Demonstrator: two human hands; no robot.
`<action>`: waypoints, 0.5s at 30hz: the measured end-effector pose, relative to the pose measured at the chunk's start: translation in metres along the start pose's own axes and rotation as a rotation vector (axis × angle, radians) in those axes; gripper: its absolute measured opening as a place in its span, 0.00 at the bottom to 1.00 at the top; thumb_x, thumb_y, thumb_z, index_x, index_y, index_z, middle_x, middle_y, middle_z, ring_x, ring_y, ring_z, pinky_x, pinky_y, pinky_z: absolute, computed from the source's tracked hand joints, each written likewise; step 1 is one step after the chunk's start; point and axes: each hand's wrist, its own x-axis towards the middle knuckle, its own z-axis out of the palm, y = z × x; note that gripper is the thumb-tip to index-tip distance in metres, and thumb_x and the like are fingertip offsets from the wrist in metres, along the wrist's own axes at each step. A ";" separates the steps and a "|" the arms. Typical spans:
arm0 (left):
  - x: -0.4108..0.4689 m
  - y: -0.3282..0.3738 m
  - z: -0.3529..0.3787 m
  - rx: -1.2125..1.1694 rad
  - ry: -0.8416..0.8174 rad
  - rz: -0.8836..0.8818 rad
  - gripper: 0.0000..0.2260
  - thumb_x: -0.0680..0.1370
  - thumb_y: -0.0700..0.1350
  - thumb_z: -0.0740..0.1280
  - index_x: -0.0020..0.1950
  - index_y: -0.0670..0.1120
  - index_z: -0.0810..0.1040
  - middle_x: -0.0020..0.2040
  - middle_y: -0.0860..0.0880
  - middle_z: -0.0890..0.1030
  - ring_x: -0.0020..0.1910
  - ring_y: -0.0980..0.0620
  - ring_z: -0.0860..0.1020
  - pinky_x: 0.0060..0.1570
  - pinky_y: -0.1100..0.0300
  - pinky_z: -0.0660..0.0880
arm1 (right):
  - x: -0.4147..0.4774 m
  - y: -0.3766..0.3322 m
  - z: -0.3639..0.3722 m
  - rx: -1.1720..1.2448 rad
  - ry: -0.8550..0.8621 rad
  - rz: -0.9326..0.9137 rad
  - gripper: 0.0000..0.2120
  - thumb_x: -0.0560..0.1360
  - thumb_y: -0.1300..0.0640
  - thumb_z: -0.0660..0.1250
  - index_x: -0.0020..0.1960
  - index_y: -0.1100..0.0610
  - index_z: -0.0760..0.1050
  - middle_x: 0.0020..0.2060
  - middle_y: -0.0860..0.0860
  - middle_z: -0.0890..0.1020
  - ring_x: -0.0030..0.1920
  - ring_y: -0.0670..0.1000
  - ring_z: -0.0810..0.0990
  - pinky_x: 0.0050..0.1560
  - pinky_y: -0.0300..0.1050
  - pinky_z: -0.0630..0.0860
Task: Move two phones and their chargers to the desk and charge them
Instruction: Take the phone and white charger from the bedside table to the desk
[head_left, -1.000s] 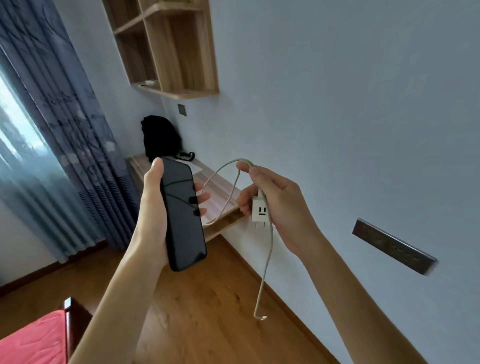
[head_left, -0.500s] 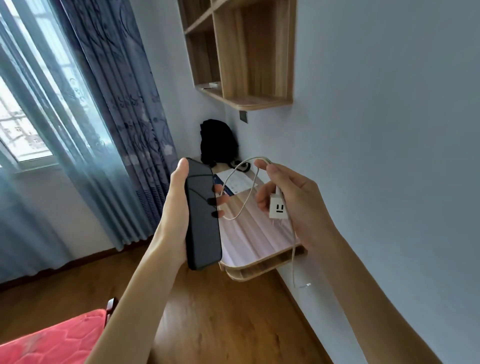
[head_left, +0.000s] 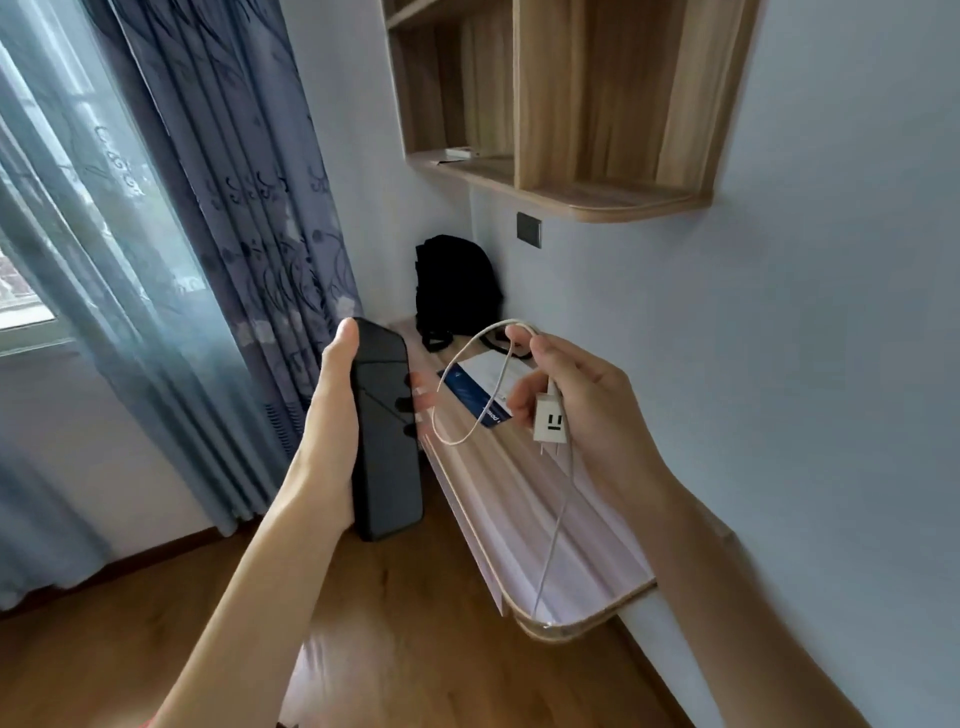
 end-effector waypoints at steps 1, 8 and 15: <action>0.015 0.005 -0.011 0.010 -0.007 -0.007 0.32 0.68 0.72 0.67 0.54 0.47 0.86 0.51 0.40 0.87 0.47 0.42 0.84 0.52 0.46 0.77 | 0.012 0.004 0.012 0.006 0.021 0.004 0.11 0.81 0.48 0.62 0.57 0.46 0.82 0.32 0.52 0.84 0.31 0.46 0.80 0.33 0.40 0.78; 0.109 0.036 -0.060 0.024 -0.105 -0.052 0.28 0.72 0.72 0.64 0.47 0.49 0.88 0.51 0.42 0.87 0.48 0.43 0.85 0.53 0.47 0.79 | 0.087 0.021 0.077 -0.019 0.115 0.017 0.12 0.81 0.47 0.62 0.57 0.47 0.82 0.31 0.51 0.83 0.32 0.47 0.80 0.32 0.41 0.77; 0.205 0.028 -0.070 -0.006 -0.228 -0.082 0.25 0.80 0.66 0.57 0.49 0.48 0.82 0.39 0.51 0.87 0.37 0.52 0.86 0.38 0.54 0.84 | 0.164 0.053 0.097 -0.043 0.184 0.014 0.12 0.81 0.48 0.62 0.54 0.47 0.84 0.31 0.50 0.82 0.32 0.48 0.78 0.33 0.41 0.76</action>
